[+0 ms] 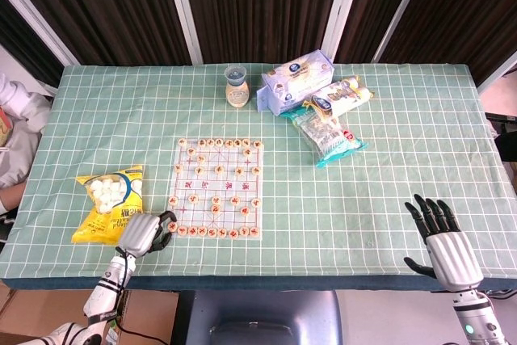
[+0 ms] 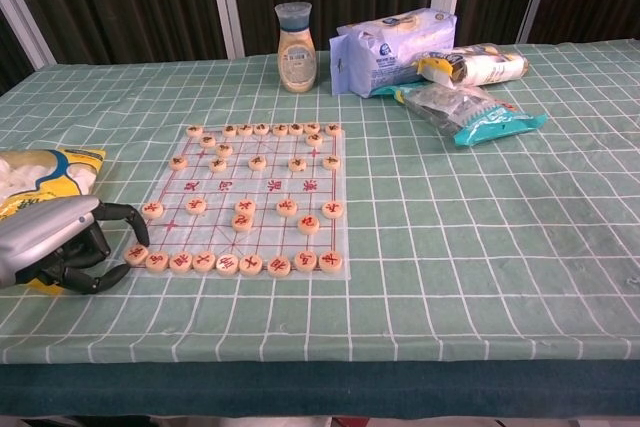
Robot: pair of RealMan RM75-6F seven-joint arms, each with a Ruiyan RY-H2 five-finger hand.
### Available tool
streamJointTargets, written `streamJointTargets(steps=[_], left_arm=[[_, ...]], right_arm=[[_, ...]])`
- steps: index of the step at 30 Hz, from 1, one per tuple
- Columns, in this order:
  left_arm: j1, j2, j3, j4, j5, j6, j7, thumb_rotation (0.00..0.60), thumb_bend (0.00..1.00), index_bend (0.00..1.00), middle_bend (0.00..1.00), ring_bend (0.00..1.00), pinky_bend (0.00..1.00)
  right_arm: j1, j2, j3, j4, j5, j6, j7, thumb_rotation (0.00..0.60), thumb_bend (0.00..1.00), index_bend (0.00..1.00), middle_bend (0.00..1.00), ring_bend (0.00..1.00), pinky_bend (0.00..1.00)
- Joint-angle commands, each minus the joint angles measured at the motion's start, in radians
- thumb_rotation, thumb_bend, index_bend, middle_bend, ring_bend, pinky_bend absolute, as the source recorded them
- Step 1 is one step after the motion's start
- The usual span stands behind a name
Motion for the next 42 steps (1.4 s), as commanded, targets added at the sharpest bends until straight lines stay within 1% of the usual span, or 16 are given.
streamJointTargets(steps=[1,9,15,24,30,33,42], left_arm=[[0.000,-0.001,0.001,0.001,0.000,0.000,-0.001,0.600,0.40,0.44,1.00,1.00,1.00],[0.000,0.000,0.004,-0.002,0.003,0.008,0.000,0.600,0.39,0.49,1.00,1.00,1.00],[0.000,0.010,-0.001,-0.020,0.004,0.019,-0.006,0.600,0.39,0.50,1.00,1.00,1.00],[-0.011,0.006,-0.038,-0.022,-0.030,0.022,0.004,0.600,0.39,0.50,1.00,1.00,1.00],[-0.015,0.002,-0.042,-0.020,-0.060,-0.001,0.030,0.600,0.39,0.49,1.00,1.00,1.00],[-0.013,-0.009,-0.052,-0.019,-0.080,-0.001,0.030,0.600,0.39,0.49,1.00,1.00,1.00],[-0.018,-0.014,-0.052,-0.016,-0.084,-0.001,0.047,0.600,0.39,0.48,1.00,1.00,1.00]], right_arm=[[0.000,0.000,0.000,-0.001,0.001,-0.001,0.000,0.600,0.20,0.00,0.00,0.00,0.00],[-0.001,0.001,-0.001,-0.002,0.001,-0.001,-0.003,0.600,0.20,0.00,0.00,0.00,0.00],[0.000,0.001,-0.002,-0.003,0.000,-0.003,-0.005,0.600,0.20,0.00,0.00,0.00,0.00],[0.000,0.004,-0.001,-0.003,0.005,-0.005,-0.002,0.600,0.20,0.00,0.00,0.00,0.00],[0.000,0.006,-0.001,-0.004,0.005,-0.004,0.003,0.600,0.20,0.00,0.00,0.00,0.00],[0.000,0.006,-0.002,-0.003,0.004,-0.006,0.002,0.600,0.20,0.00,0.00,0.00,0.00],[0.001,0.006,0.001,-0.003,0.007,-0.006,0.005,0.600,0.20,0.00,0.00,0.00,0.00]])
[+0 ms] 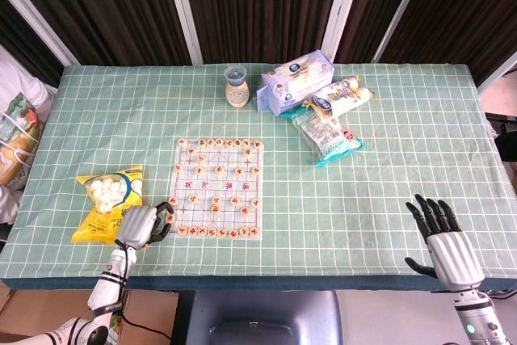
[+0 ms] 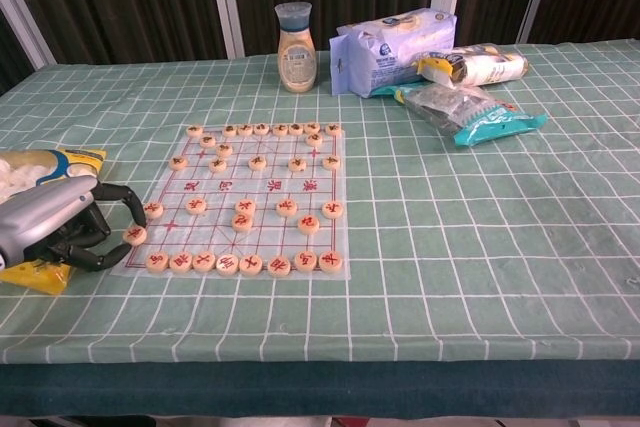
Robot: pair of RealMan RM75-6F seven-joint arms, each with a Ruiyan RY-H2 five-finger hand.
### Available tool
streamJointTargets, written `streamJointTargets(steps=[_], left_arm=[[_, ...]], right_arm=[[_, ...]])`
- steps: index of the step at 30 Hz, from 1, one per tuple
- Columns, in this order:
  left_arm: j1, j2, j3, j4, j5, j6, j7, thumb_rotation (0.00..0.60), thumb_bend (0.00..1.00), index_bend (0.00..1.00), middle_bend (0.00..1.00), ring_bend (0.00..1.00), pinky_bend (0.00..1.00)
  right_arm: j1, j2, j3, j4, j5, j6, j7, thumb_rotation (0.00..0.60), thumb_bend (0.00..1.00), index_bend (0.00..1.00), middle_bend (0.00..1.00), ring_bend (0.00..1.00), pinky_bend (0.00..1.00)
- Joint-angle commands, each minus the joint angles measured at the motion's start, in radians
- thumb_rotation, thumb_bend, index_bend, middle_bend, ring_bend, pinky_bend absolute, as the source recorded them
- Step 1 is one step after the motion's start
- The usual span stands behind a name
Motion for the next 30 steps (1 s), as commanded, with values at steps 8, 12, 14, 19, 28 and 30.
streamJointTargets(steps=[8,12,14,19,28,30], left_arm=[[0.000,-0.001,0.007,-0.004,-0.010,-0.011,0.011,0.600,0.39,0.38,1.00,1.00,1.00],[0.001,0.000,0.010,-0.008,-0.006,-0.006,0.011,0.600,0.39,0.36,1.00,1.00,1.00],[0.002,0.001,0.011,-0.011,0.001,0.004,0.012,0.600,0.39,0.34,1.00,1.00,1.00],[0.008,0.019,0.016,-0.044,0.026,0.034,0.011,0.600,0.39,0.33,1.00,1.00,1.00],[0.115,0.362,0.192,-0.383,0.245,0.203,-0.074,0.600,0.40,0.26,0.94,0.97,0.99],[0.166,0.478,0.278,-0.427,0.395,0.331,-0.181,0.600,0.40,0.14,0.59,0.67,0.82]], right_arm=[[0.000,0.001,0.000,0.000,0.001,-0.001,0.002,0.600,0.20,0.00,0.00,0.00,0.00],[-0.001,0.001,0.000,0.000,0.001,0.001,0.003,0.600,0.20,0.00,0.00,0.00,0.00],[-0.001,0.001,-0.001,0.000,0.000,0.000,0.002,0.600,0.20,0.00,0.00,0.00,0.00],[-0.002,0.002,-0.002,0.000,0.000,0.002,0.004,0.600,0.20,0.00,0.00,0.00,0.00],[-0.013,0.019,-0.003,0.001,-0.012,0.030,0.038,0.600,0.20,0.00,0.00,0.00,0.00],[-0.021,0.027,0.001,0.000,-0.014,0.053,0.059,0.600,0.20,0.00,0.00,0.00,0.00]])
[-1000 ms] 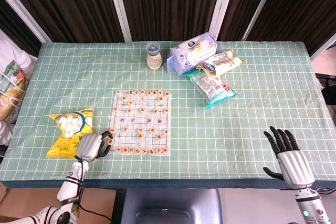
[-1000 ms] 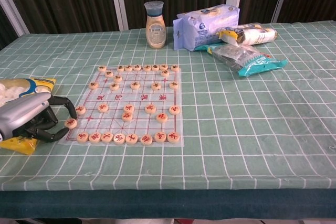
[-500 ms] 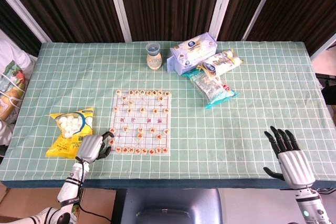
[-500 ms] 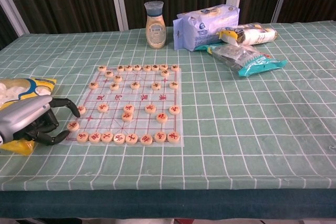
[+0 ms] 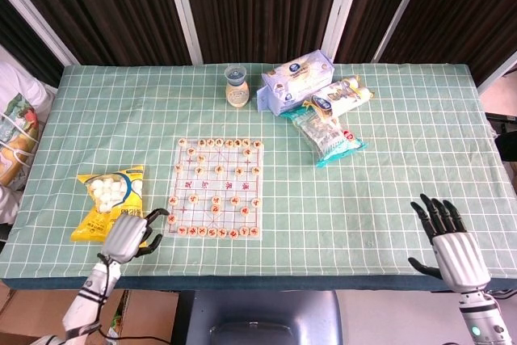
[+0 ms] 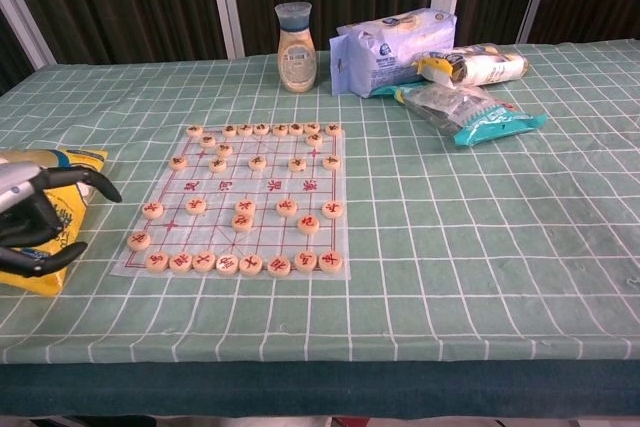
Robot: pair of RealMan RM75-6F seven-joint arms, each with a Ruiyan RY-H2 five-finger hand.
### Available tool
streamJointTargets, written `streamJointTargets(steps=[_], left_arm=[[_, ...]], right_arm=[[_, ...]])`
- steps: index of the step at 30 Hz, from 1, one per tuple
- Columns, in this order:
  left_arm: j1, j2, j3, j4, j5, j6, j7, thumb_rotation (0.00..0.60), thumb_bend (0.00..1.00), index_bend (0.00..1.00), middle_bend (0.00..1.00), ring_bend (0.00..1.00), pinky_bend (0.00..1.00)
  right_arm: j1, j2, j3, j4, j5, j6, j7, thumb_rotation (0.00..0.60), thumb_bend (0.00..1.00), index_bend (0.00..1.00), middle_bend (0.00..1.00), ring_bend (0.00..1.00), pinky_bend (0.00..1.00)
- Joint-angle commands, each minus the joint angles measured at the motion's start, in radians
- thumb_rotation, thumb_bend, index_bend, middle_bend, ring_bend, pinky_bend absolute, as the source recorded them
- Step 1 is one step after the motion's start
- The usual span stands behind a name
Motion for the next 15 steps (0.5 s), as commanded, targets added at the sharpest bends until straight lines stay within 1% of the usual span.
streamJointTargets(steps=[1,2,3,4,5,6,7,8,9,11,13,15], left_arm=[[0.139,0.273,0.188,-0.136,0.305,0.302,-0.208,0.600,0.40,0.08,0.32,0.39,0.64],[0.174,0.283,0.195,-0.102,0.337,0.388,-0.250,0.600,0.40,0.05,0.18,0.22,0.50],[0.209,0.283,0.194,-0.064,0.355,0.473,-0.292,0.600,0.39,0.02,0.05,0.06,0.32],[0.242,0.273,0.185,-0.021,0.364,0.556,-0.335,0.600,0.39,0.01,0.01,0.01,0.22],[0.279,0.251,0.166,0.042,0.359,0.647,-0.392,0.600,0.39,0.00,0.00,0.00,0.12],[0.296,0.237,0.152,0.088,0.351,0.688,-0.422,0.600,0.40,0.00,0.00,0.00,0.07],[0.301,0.228,0.143,0.136,0.349,0.708,-0.445,0.600,0.40,0.00,0.00,0.00,0.06],[0.302,0.219,0.137,0.180,0.336,0.706,-0.489,0.600,0.41,0.00,0.00,0.00,0.04],[0.301,0.218,0.136,0.192,0.314,0.685,-0.520,0.600,0.41,0.00,0.00,0.00,0.03],[0.290,0.233,0.138,0.201,0.292,0.631,-0.539,0.600,0.41,0.00,0.00,0.00,0.02],[0.285,0.243,0.142,0.203,0.298,0.612,-0.536,0.600,0.41,0.00,0.00,0.00,0.01],[0.281,0.263,0.156,0.196,0.305,0.585,-0.547,0.600,0.40,0.00,0.00,0.00,0.02]], right_arm=[[-0.014,0.011,0.007,0.001,-0.004,0.034,0.023,0.600,0.20,0.00,0.00,0.00,0.00],[-0.018,0.012,0.009,0.003,-0.004,0.043,0.025,0.600,0.20,0.00,0.00,0.00,0.00],[-0.021,0.012,0.010,0.004,-0.006,0.050,0.024,0.600,0.20,0.00,0.00,0.00,0.00],[-0.023,0.012,0.010,0.005,-0.008,0.054,0.023,0.600,0.20,0.00,0.00,0.00,0.00],[-0.024,0.012,0.009,0.005,-0.011,0.056,0.021,0.600,0.20,0.00,0.00,0.00,0.00],[-0.024,0.012,0.007,0.004,-0.013,0.056,0.019,0.600,0.20,0.00,0.00,0.00,0.00],[-0.025,0.012,0.007,0.003,-0.014,0.055,0.016,0.600,0.20,0.00,0.00,0.00,0.00],[-0.025,0.012,0.007,0.000,-0.014,0.053,0.007,0.600,0.20,0.00,0.00,0.00,0.00],[-0.024,0.011,0.008,-0.003,-0.013,0.053,0.003,0.600,0.20,0.00,0.00,0.00,0.00],[-0.024,0.010,0.007,-0.009,-0.018,0.052,-0.003,0.600,0.20,0.00,0.00,0.00,0.00],[-0.025,0.009,0.002,-0.009,-0.023,0.051,-0.010,0.600,0.20,0.00,0.00,0.00,0.00],[-0.026,0.008,-0.003,-0.008,-0.032,0.050,-0.015,0.600,0.20,0.00,0.00,0.00,0.00]])
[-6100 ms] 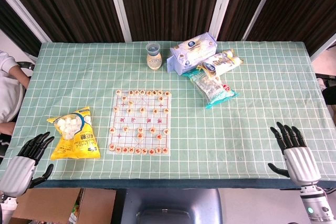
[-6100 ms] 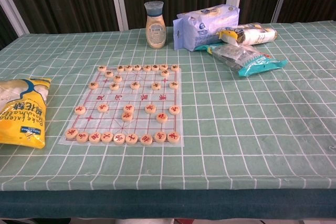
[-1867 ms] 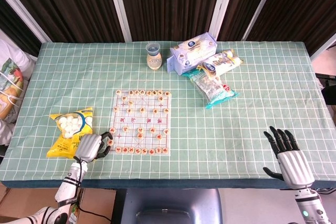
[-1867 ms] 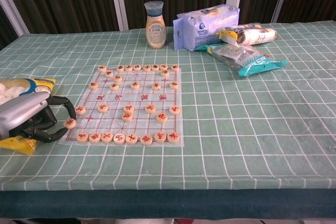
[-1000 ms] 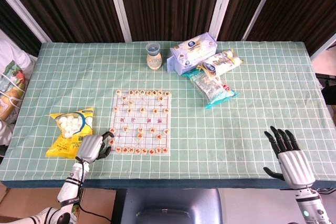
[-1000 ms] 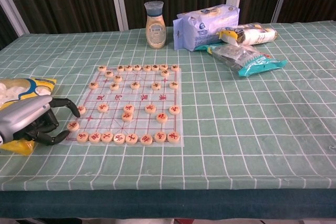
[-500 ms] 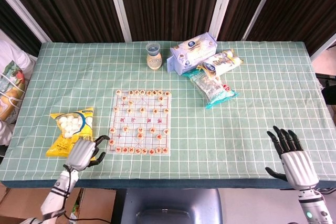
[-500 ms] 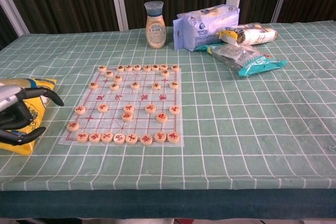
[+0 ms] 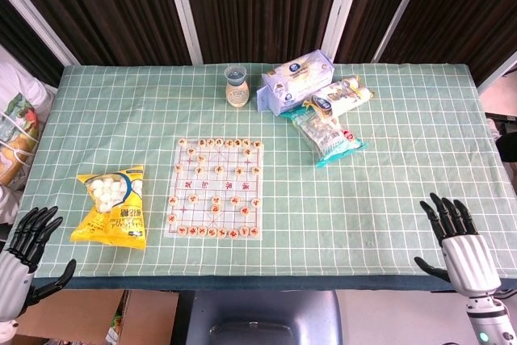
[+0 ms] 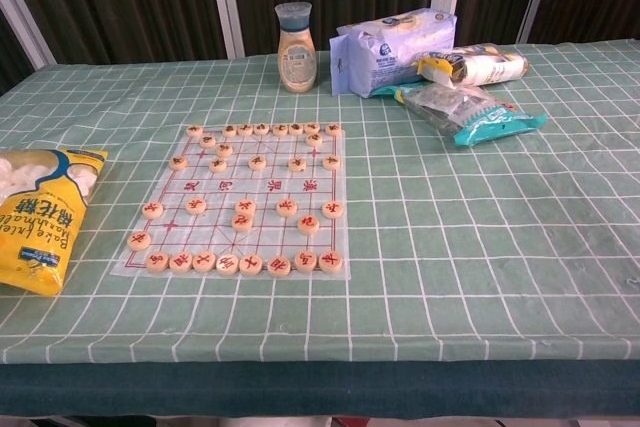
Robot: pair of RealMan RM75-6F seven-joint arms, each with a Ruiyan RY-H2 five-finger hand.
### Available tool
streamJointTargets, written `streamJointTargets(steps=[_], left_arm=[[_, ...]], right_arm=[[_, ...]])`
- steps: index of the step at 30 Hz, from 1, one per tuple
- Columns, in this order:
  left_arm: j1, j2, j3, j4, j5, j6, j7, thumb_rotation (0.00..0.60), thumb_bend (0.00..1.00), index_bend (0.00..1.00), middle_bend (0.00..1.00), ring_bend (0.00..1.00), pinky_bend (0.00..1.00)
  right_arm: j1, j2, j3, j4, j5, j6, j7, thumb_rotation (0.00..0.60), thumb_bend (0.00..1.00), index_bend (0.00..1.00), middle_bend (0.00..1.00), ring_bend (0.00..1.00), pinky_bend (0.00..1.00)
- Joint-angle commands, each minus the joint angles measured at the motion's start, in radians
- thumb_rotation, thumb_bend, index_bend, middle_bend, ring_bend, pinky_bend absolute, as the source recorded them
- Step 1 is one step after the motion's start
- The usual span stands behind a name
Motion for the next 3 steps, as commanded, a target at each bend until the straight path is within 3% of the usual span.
streamJointTargets(steps=[1,3], left_arm=[[0.043,0.042,0.033,0.062,0.006,-0.133,-0.125,0.600,0.40,0.00,0.00,0.00,0.02],[0.040,0.067,0.045,0.047,0.001,-0.168,-0.135,0.600,0.40,0.00,0.00,0.00,0.02]], right_arm=[[-0.001,-0.001,-0.005,0.000,-0.009,0.000,-0.005,0.600,0.20,0.00,0.00,0.00,0.00],[-0.003,-0.001,-0.005,0.000,-0.014,0.004,-0.001,0.600,0.20,0.00,0.00,0.00,0.00]])
